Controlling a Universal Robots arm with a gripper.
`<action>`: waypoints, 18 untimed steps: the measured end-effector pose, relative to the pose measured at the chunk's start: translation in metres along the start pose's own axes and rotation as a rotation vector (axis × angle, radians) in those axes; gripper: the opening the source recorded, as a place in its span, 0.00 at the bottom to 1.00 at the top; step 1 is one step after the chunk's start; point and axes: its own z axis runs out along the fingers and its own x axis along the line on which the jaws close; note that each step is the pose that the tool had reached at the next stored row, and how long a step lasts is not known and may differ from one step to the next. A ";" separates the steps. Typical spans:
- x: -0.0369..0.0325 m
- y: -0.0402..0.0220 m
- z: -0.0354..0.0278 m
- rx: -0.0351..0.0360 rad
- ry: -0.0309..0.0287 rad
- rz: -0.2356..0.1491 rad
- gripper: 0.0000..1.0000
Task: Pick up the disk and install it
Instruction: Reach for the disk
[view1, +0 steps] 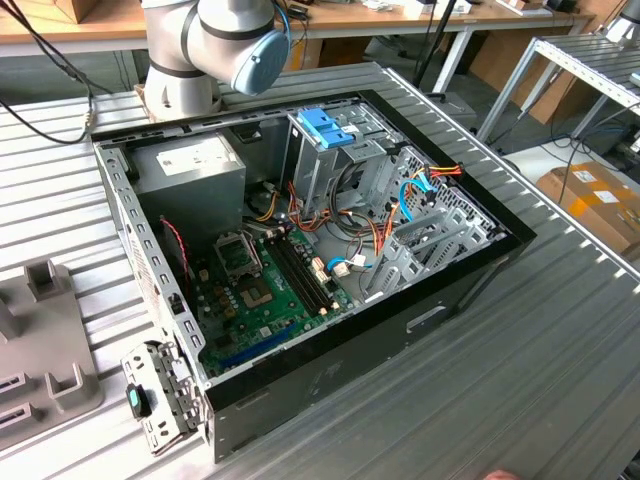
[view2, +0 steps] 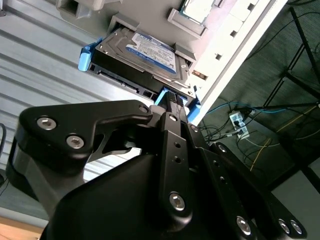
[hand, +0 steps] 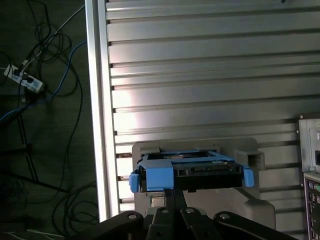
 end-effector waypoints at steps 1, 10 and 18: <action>0.0000 0.0000 0.0000 0.0000 0.0000 0.000 0.11; 0.0001 0.0001 0.0065 0.0007 0.0091 0.000 0.11; 0.0015 0.0056 0.0130 0.0013 0.0177 0.000 0.11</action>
